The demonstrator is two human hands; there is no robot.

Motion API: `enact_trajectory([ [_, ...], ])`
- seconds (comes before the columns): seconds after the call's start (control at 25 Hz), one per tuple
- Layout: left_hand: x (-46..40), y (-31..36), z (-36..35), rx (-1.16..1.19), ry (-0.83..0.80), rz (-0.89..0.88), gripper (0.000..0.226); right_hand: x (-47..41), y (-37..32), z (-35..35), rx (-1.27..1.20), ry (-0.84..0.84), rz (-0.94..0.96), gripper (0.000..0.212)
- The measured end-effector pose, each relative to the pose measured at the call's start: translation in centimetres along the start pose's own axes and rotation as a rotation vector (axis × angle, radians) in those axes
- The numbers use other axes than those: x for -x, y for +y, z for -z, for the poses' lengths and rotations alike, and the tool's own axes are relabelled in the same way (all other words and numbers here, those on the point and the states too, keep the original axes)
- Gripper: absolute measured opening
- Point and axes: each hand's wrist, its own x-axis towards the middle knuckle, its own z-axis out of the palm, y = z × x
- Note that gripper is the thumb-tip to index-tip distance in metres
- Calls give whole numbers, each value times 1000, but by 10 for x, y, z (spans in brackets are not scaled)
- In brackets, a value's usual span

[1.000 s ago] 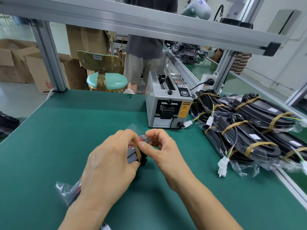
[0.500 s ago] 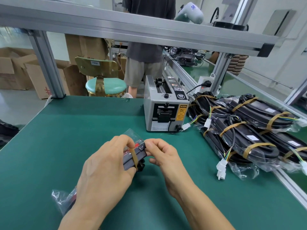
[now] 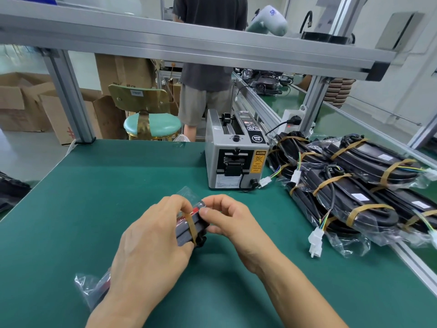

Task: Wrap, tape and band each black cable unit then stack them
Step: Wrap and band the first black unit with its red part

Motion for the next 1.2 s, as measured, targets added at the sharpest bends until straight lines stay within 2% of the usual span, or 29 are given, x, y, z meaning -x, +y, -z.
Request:
enact_trajectory([
  [0.16,2,2,-1,-6,-5,-28,39,-1,1,5,29,-8,38,17],
  [0.36,0,1,3,31,-11,-36,42,7,3,18,94,-133,51,44],
  [0.48,-3,-7,14,271,60,-45,46,9,0,15,241,-169,122,75],
  [0.6,-5,-12,23,481,112,-90,49,6,-14,16,449,-202,264,90],
  [0.84,-1,-39,28,1075,115,-141,64,-2,-57,13,689,-286,419,78],
  [0.92,0,-47,35,1168,82,-128,61,-5,-64,5,748,-268,478,70],
  [0.96,-1,-50,41,1133,79,-144,60,-7,-65,0,771,-243,522,65],
  [1.08,-5,-47,58,828,56,-237,51,-12,-60,-13,893,-190,663,52],
  [1.2,-7,-40,59,717,-22,-182,51,-16,-54,-18,863,-206,680,50],
])
